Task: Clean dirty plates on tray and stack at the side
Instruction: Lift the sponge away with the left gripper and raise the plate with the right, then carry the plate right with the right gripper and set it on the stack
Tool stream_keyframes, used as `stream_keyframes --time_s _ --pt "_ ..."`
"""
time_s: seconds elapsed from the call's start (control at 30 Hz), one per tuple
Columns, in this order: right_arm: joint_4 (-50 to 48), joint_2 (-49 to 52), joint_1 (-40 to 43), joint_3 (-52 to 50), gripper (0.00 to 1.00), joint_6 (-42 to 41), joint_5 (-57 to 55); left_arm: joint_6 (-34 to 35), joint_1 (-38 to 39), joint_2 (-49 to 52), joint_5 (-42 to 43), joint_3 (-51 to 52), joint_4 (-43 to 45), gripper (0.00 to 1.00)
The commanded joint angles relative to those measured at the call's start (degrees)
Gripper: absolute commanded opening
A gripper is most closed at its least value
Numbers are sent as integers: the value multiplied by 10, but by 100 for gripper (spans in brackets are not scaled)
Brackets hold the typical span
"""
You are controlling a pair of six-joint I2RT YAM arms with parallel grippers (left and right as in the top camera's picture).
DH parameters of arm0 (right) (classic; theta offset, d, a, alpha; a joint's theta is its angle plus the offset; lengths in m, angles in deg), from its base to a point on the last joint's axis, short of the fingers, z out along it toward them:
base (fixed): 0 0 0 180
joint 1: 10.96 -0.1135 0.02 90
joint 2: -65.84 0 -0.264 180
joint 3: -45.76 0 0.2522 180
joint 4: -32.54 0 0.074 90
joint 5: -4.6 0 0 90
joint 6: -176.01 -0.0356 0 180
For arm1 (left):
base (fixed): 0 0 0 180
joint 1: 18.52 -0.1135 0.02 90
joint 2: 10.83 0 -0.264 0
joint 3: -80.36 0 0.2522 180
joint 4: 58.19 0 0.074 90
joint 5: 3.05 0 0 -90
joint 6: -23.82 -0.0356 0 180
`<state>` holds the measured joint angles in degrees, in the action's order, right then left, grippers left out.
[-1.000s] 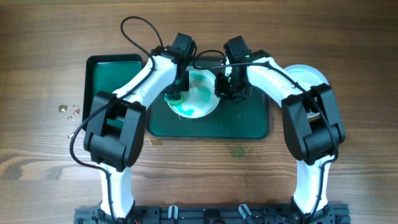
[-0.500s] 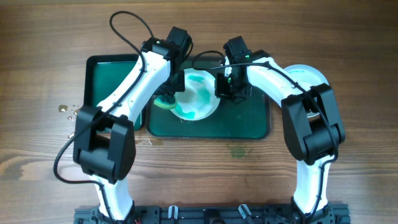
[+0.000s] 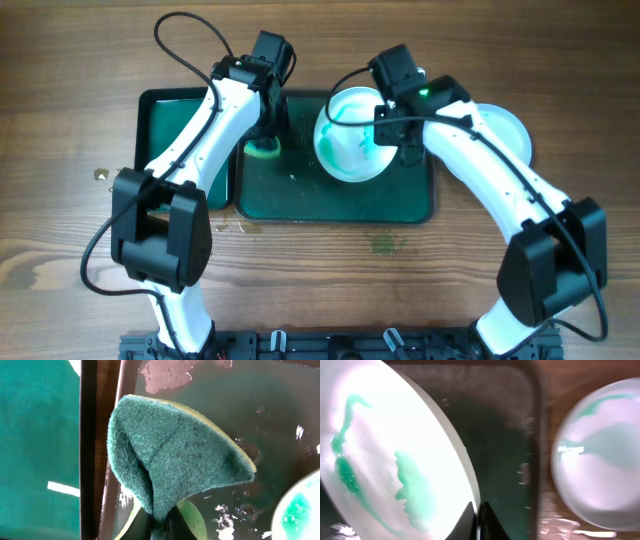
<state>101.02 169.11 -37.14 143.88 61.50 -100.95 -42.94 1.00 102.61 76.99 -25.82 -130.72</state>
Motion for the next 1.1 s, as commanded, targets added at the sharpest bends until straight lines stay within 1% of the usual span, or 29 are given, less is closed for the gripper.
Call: stream_keyframes --time_s 0.0,0.07,0.17,0.3,0.47,0.57,0.67,0.8,1.0,1.07 --pt "26 -33 -47 1 4 -5 -191 13 1 -7 5 -12 6 4" --pt "56 -46 -78 1 4 -29 -280 13 1 -7 5 -12 6 4" --pt "89 -58 -116 1 4 -29 -383 13 1 -7 5 -12 7 4" --pt "125 -59 -149 1 4 -29 -491 13 1 -7 5 -12 7 4" --pt "125 -60 -175 1 4 -29 -562 12 1 -7 11 -12 17 4" --pt "124 -60 -185 1 4 -26 -624 13 1 -7 57 -12 45 4" --pt "124 -60 -190 1 4 -25 -663 13 1 -7 81 -12 56 4" --pt "123 -60 -193 1 4 -25 -696 13 1 -7 82 -12 56 4" --pt "118 -60 -193 1 4 -26 -697 13 1 -7 82 -12 56 4" --pt "112 -60 -193 1 4 -27 -681 13 1 -7 82 -12 56 4"
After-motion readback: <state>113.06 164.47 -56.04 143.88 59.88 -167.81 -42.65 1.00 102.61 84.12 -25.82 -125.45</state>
